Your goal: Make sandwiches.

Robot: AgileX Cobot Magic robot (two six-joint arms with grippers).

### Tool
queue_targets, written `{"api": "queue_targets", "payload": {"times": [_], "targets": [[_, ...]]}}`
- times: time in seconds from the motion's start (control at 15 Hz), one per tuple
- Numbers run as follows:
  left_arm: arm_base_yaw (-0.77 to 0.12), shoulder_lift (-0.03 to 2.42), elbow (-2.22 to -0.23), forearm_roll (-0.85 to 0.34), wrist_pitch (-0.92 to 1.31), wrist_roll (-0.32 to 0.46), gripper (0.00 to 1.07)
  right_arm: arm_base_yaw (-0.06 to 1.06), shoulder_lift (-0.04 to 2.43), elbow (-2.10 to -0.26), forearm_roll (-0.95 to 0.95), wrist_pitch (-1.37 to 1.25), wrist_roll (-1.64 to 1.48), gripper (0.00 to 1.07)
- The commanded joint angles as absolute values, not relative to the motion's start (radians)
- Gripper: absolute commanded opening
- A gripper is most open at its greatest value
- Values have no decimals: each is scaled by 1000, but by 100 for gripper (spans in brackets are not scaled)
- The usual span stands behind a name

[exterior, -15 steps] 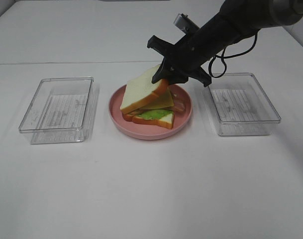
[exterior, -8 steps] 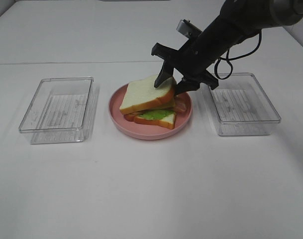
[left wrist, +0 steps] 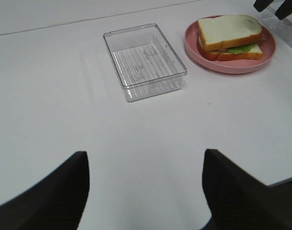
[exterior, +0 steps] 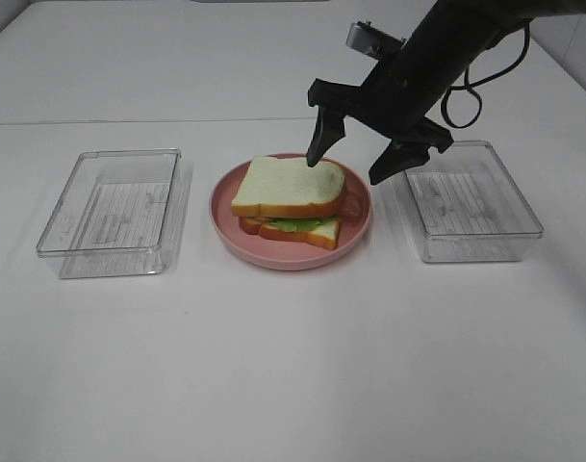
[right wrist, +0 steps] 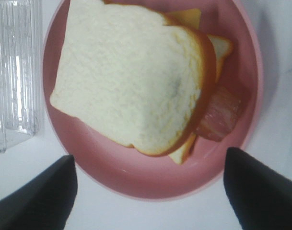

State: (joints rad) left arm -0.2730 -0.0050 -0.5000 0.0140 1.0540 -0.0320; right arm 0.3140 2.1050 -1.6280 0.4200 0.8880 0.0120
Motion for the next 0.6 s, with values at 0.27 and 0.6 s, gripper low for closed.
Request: {"api": "queue_targets", "payload": {"times": [0.27,0.6], "targets": [[-274,-28,-498,8,1045,-32,65,316,1937,-1628,161,1135,10,79],[-274,-28,-498,8,1045,-32,65,316,1685,-1584,41,1280,13,79]]}}
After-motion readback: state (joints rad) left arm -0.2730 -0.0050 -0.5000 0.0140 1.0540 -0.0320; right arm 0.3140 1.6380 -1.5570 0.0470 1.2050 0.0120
